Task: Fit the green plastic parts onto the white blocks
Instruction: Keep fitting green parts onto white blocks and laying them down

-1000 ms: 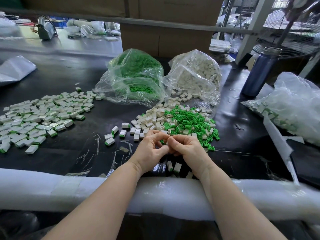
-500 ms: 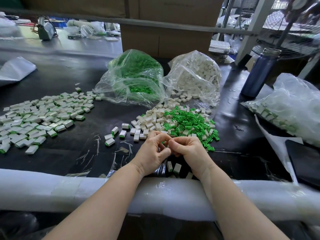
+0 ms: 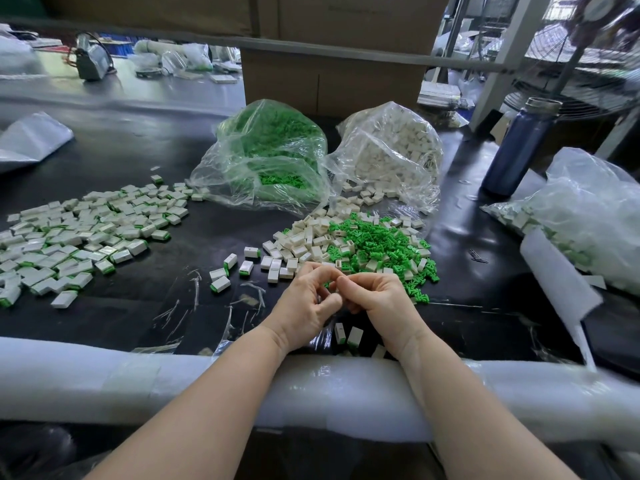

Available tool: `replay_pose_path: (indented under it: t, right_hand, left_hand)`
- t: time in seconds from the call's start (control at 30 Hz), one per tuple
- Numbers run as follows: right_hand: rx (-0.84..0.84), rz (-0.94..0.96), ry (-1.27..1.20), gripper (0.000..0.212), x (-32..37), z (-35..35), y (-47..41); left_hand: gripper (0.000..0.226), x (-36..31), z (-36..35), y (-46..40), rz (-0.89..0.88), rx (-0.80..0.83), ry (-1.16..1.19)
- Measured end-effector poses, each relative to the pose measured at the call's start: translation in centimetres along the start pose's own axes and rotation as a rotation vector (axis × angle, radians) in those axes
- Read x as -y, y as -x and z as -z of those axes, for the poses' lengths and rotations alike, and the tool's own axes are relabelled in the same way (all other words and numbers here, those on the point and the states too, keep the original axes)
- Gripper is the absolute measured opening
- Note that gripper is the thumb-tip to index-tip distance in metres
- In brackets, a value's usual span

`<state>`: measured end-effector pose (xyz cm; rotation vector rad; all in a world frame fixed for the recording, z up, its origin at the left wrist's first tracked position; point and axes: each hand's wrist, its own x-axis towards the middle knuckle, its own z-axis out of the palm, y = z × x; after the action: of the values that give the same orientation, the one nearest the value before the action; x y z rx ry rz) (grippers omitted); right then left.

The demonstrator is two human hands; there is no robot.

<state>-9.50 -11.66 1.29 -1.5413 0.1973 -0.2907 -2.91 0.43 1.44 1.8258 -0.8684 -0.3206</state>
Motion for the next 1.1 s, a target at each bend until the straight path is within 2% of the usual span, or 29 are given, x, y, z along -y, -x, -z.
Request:
replay_pose_path:
  t: [0.13,0.3,0.5,0.7,0.83,0.93,1.0,1.1]
  right_hand:
    - [-0.018,0.025,-0.006,0.012,-0.1,-0.2,-0.2]
    - [-0.16,0.054,0.043,0.005,-0.4,0.1,-0.3]
    - [-0.178,0.111,0.216,0.024,-0.4,0.1,-0.3]
    - [-0.202,0.119,0.446,0.016,-0.7,-0.1,-0.5]
    - [-0.224,0.147,0.453,0.004,-0.5,-0.1,-0.4]
    - [-0.296,0.147,0.406,0.007,-0.4,0.2,-0.3]
    - [-0.343,0.14,0.397,0.007,-0.3,0.3,-0.3]
    - [-0.394,0.134,0.415,0.011,-0.3,0.5,-0.3]
  left_hand:
    - [0.01,0.0,0.1,0.0,0.004,-0.046,0.063]
    - [0.009,0.3,0.1,-0.1,0.024,-0.094,0.009]
    - [0.013,0.6,0.1,-0.3,0.044,-0.077,-0.068]
    - [0.013,0.6,-0.1,-0.4,0.045,-0.087,-0.065]
    - [0.007,0.9,0.1,-0.3,0.046,-0.138,-0.042]
    - [0.012,1.0,0.2,-0.1,0.072,-0.261,0.007]
    - [0.02,1.3,0.5,-0.2,0.099,-0.426,-0.02]
    - [0.021,1.9,1.4,-0.5,0.178,-0.724,-0.025]
